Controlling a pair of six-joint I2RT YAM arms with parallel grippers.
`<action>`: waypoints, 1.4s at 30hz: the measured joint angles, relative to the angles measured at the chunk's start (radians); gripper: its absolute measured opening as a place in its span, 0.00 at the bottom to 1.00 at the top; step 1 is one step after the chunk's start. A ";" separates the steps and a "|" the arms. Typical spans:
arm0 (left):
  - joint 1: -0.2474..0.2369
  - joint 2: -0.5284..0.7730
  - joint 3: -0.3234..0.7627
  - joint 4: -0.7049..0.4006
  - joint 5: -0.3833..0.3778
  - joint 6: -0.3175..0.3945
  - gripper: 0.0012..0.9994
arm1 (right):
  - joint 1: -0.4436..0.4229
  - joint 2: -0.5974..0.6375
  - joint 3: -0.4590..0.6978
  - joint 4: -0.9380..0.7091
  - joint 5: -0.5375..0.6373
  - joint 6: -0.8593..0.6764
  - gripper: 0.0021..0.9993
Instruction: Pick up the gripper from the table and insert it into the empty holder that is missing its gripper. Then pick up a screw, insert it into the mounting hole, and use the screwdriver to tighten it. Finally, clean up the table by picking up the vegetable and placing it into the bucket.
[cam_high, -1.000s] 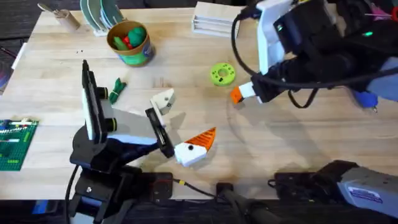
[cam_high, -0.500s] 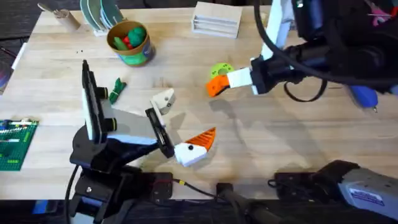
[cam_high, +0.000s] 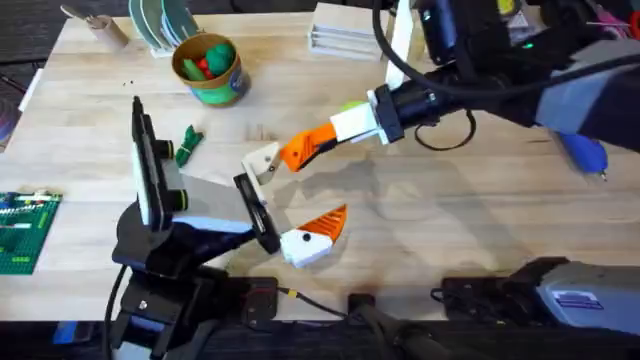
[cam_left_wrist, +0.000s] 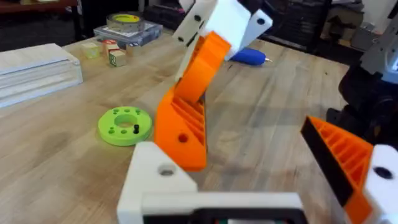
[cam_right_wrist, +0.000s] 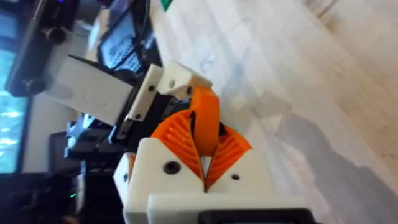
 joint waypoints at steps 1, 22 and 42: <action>0.000 0.000 0.000 0.000 0.000 0.000 0.99 | 0.000 0.014 0.000 0.001 -0.027 0.006 0.01; -0.002 0.000 0.000 0.000 -0.021 -0.008 0.99 | -0.023 0.105 0.000 0.046 -0.281 0.062 0.01; -0.002 0.000 0.000 -0.001 -0.019 -0.008 0.99 | -0.017 0.122 0.000 0.049 -0.187 0.119 0.01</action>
